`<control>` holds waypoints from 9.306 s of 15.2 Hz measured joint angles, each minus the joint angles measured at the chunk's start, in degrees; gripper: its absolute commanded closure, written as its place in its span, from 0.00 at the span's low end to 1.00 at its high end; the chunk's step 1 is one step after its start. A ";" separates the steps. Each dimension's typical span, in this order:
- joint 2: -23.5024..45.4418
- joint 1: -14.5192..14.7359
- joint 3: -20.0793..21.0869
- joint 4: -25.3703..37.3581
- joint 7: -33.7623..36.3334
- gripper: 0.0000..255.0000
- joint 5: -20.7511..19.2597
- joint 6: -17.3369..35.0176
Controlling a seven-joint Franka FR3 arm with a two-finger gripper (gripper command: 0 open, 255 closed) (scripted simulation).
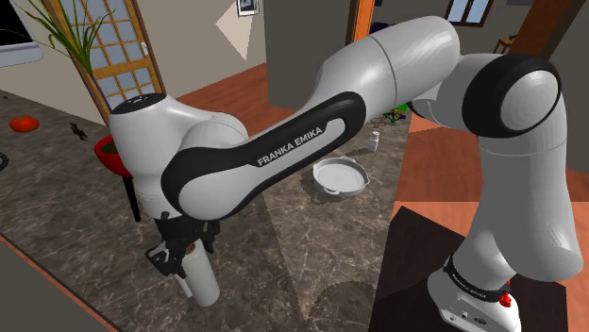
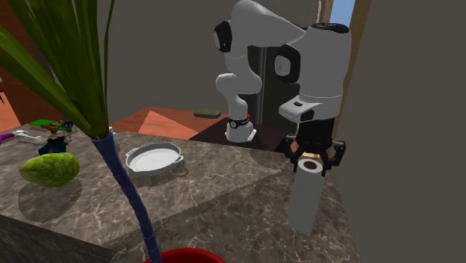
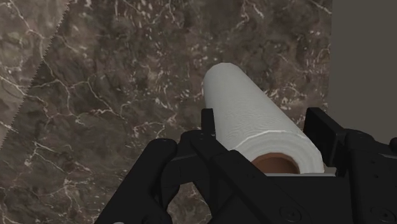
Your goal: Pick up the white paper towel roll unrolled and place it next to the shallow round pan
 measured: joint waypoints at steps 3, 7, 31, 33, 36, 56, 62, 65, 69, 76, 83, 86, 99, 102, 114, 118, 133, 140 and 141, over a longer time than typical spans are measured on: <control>-0.06 -0.04 -0.02 -0.03 -0.01 1.00 -0.01 0.01; -0.11 -0.10 -0.03 -0.08 -0.06 1.00 0.01 -0.01; 4.01 3.23 -0.89 19.27 -2.88 0.00 -3.52 -13.46; 4.35 3.21 -0.98 18.27 -2.74 0.00 -3.71 -12.17; 4.45 2.89 -1.07 16.17 -2.59 0.00 -3.84 -10.05; 3.04 1.99 -0.62 12.17 -1.08 0.00 -2.29 -8.15; 1.73 0.97 -0.18 5.44 1.11 0.00 -0.49 -3.70; 2.31 0.99 -0.37 3.99 1.35 0.00 -0.81 -1.74; 2.45 1.04 -0.41 3.66 1.46 0.00 -0.89 -1.28; 2.38 0.99 -0.43 3.66 1.45 1.00 -0.92 -1.26; 2.31 1.03 -0.39 3.84 1.48 1.00 -0.87 -1.57; 2.01 1.10 -0.23 5.42 1.27 1.00 -0.61 -3.38; 0.87 1.99 0.35 13.97 0.89 1.00 0.16 -12.78; 1.34 2.63 0.36 17.01 0.97 1.00 0.00 -15.33; -6.82 -9.62 -1.41 7.50 -11.56 1.00 4.56 -13.55; -8.85 -13.79 -2.66 4.75 -16.73 1.00 5.85 -12.75; -7.14 -25.81 -8.54 8.32 -34.86 1.00 6.76 -14.97; -1.55 -29.91 -11.14 16.97 -42.23 1.00 5.73 -18.35; -0.61 -30.43 -11.47 18.26 -43.23 1.00 5.58 -18.70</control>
